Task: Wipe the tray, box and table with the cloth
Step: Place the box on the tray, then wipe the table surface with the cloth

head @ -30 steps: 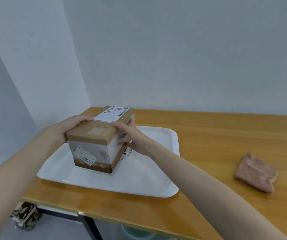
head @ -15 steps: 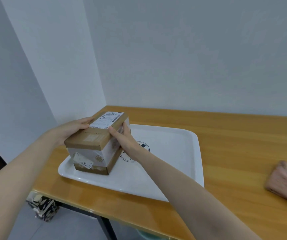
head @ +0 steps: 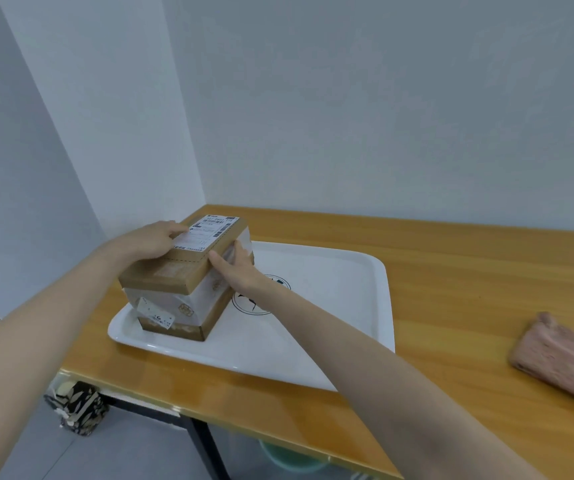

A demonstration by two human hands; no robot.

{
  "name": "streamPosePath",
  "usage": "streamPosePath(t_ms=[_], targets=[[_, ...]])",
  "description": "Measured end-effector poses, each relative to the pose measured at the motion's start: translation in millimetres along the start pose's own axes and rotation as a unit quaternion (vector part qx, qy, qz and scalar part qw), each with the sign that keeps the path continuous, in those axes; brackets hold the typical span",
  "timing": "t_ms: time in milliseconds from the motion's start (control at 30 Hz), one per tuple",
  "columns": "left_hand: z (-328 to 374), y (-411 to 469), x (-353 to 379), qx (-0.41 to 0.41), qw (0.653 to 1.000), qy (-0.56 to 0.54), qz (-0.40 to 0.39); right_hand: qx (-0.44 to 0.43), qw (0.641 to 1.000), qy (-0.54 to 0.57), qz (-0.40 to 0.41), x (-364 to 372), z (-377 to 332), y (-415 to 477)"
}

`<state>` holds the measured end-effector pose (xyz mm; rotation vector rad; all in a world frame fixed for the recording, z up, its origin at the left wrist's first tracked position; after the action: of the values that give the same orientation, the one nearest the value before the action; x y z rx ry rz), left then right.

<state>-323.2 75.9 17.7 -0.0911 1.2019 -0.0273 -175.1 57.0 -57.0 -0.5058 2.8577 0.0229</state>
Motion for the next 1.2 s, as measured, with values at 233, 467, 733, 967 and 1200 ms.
streamPosePath(t_ms=[233,467,733,967,1200], targets=[[77.5,-27.1,25.9,0.173,0.977,-0.121,0.029,0.034,0.998,-0.052,-0.001,-65.0,-0.2,-43.5],[161.5,-27.3,77.1,0.24,0.958,-0.15,-0.046,0.073,0.977,-0.181,0.086,-170.0,25.6,-87.6],[261.4,-43.3,159.2,0.269,0.929,-0.177,-0.184,0.158,0.911,-0.355,0.135,-295.4,57.9,-189.7],[322.8,-69.1,206.4,0.325,0.914,-0.113,-0.216,0.247,0.862,-0.422,0.136,-361.5,89.7,-264.3],[373.4,-106.8,244.9,0.387,0.884,-0.014,-0.261,0.292,0.855,-0.389,0.182,-378.8,105.9,-282.4]])
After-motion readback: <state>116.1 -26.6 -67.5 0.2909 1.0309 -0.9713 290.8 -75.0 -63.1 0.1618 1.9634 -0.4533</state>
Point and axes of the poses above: each hand's wrist, its own y-axis towards the middle knuckle, its own x-axis out of the palm, z = x × y, the point moved 5 cm from there along y, towards the middle knuckle
